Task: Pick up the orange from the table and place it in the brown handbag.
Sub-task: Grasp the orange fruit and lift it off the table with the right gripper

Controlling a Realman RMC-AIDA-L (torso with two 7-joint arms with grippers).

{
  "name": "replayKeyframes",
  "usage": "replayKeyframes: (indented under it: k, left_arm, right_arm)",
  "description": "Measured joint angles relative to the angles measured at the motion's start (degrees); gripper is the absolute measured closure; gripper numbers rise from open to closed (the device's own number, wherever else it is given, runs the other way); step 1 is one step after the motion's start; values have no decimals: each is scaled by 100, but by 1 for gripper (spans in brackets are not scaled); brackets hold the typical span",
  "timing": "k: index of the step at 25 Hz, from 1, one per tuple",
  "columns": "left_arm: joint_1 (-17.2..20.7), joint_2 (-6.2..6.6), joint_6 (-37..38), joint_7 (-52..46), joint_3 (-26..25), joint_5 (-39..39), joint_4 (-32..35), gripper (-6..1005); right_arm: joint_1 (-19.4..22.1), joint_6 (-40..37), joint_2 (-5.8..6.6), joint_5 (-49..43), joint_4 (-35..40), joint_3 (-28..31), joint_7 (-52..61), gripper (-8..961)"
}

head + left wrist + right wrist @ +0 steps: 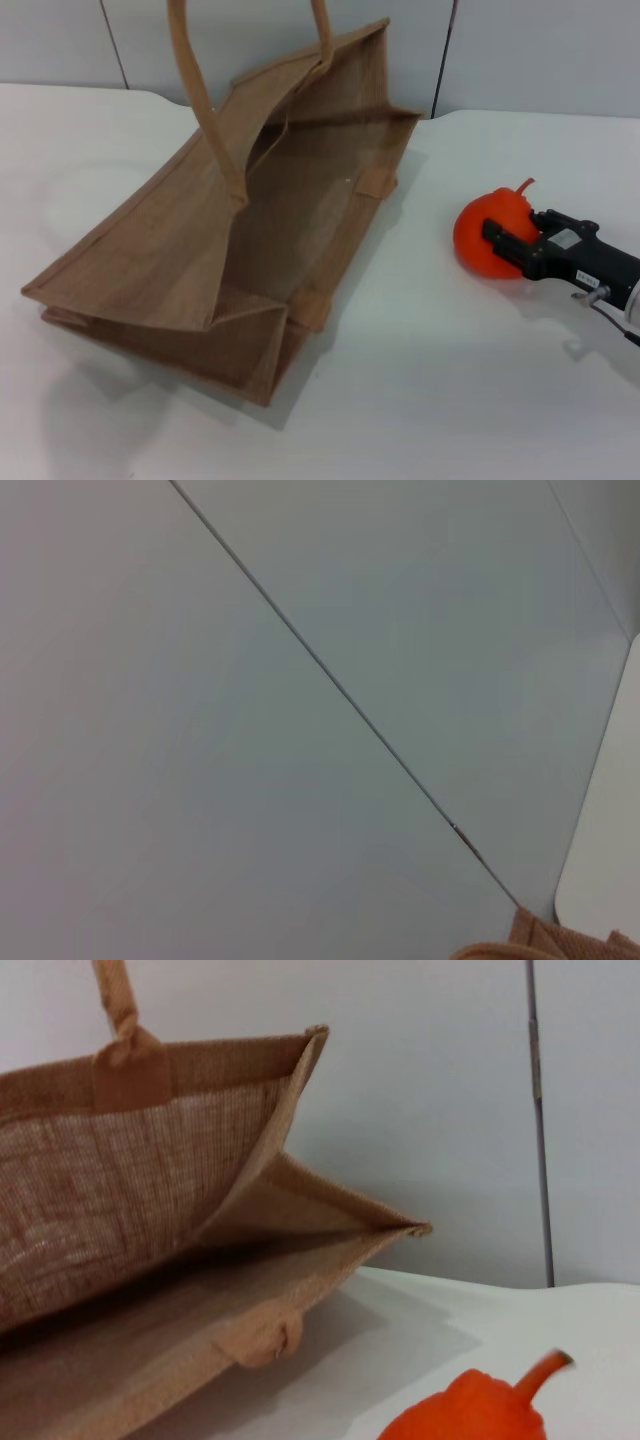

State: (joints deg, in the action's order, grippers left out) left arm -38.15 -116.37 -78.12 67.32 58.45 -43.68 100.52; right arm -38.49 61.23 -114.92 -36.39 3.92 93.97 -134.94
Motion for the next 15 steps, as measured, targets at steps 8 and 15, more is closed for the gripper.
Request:
replayKeyframes:
  k: [8, 15]
  left_arm:
    - [22, 0, 4, -13, 0, 0, 5, 807]
    - [22, -8, 60, -210, 14, 251, 22, 803]
  right_arm:
    - [-4, -5, 11, -7, -216, -10, 10, 422]
    - [-17, 68, 18, -41, -478, -49, 207, 477]
